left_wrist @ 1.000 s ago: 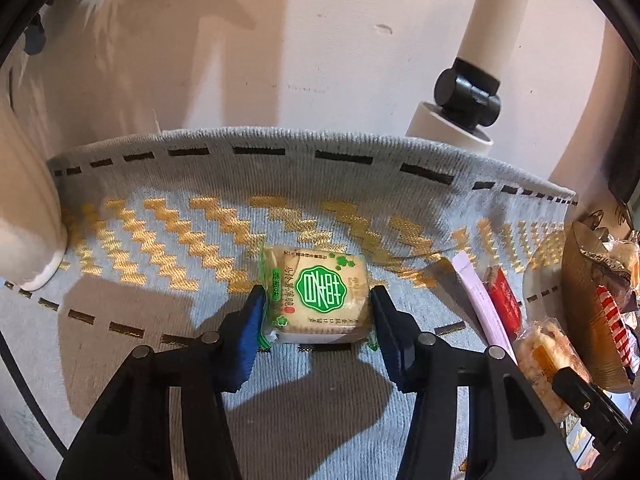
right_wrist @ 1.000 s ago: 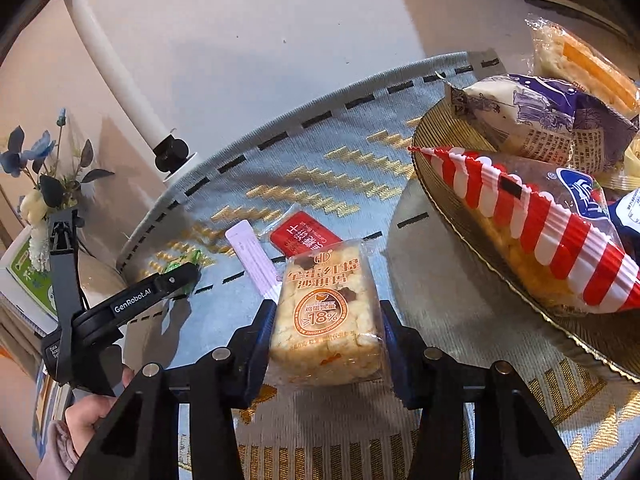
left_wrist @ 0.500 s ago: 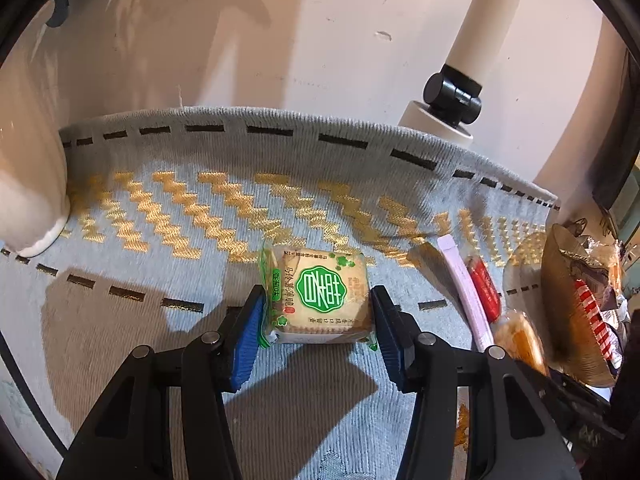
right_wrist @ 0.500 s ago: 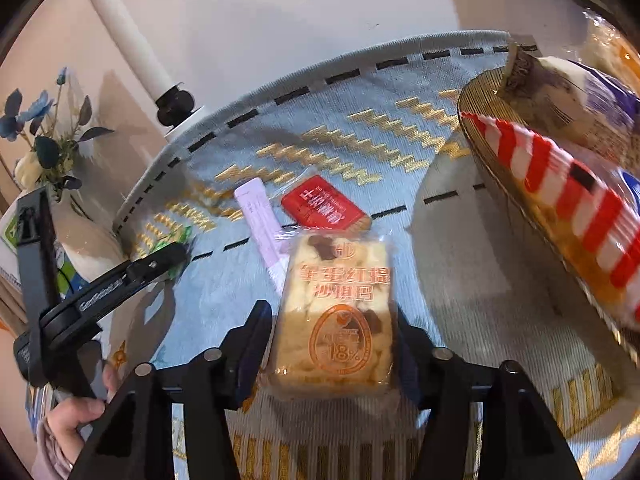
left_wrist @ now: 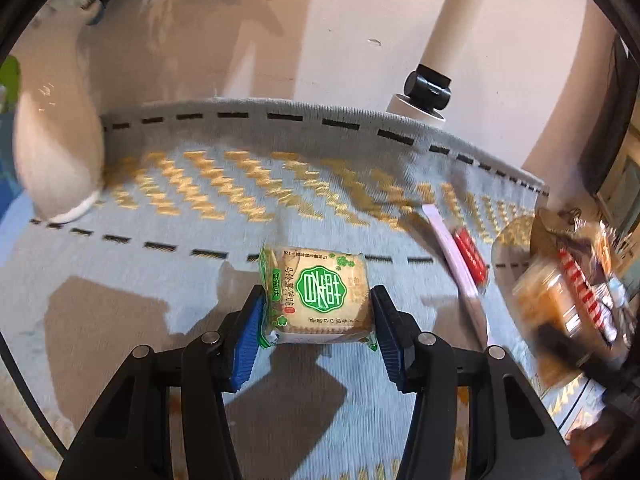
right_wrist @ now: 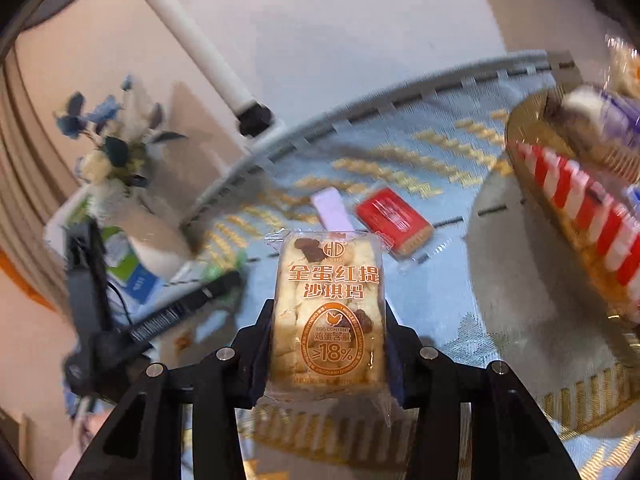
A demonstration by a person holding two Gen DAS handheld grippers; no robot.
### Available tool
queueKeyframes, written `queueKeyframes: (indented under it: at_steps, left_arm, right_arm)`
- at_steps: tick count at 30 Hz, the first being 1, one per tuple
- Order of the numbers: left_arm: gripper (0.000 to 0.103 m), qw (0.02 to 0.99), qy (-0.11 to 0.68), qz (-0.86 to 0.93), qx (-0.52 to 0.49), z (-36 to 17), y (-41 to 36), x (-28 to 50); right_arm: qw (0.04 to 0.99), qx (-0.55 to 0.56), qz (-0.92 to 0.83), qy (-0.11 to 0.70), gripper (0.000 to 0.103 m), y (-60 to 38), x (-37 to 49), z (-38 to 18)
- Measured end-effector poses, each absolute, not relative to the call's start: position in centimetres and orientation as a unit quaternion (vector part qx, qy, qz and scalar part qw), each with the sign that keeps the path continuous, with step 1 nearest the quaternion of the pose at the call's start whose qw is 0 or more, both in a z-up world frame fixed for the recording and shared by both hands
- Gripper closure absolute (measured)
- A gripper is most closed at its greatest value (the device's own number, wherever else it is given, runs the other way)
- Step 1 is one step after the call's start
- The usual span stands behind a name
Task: Organize snacks
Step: 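Carry the green biscuit and egg cake packet into the amber bowl and release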
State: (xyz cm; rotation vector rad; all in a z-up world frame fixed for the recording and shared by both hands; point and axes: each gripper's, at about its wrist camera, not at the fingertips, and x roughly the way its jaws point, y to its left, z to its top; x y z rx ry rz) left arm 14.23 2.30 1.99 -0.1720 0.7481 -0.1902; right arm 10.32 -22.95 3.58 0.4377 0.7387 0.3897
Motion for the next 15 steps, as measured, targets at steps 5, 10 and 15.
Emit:
queueKeyframes:
  at_steps: [5,10,15]
  left_arm:
    - [0.054,0.927,0.353,-0.101,-0.077,5.9,0.5,13.0]
    - [0.054,0.937,0.323,-0.131,-0.007,11.3,-5.6,11.6]
    - [0.054,0.924,0.329,-0.193,0.019,14.1,-12.9,10.5]
  right_arm:
    - [0.902,0.209,0.187,0.328,0.058,-25.9,9.2,8.8]
    - [0.916,0.189,0.168,0.311,0.058,-30.3,9.0,12.7]
    - [0.917,0.178,0.138,0.33,0.058,-35.5,9.2,14.0]
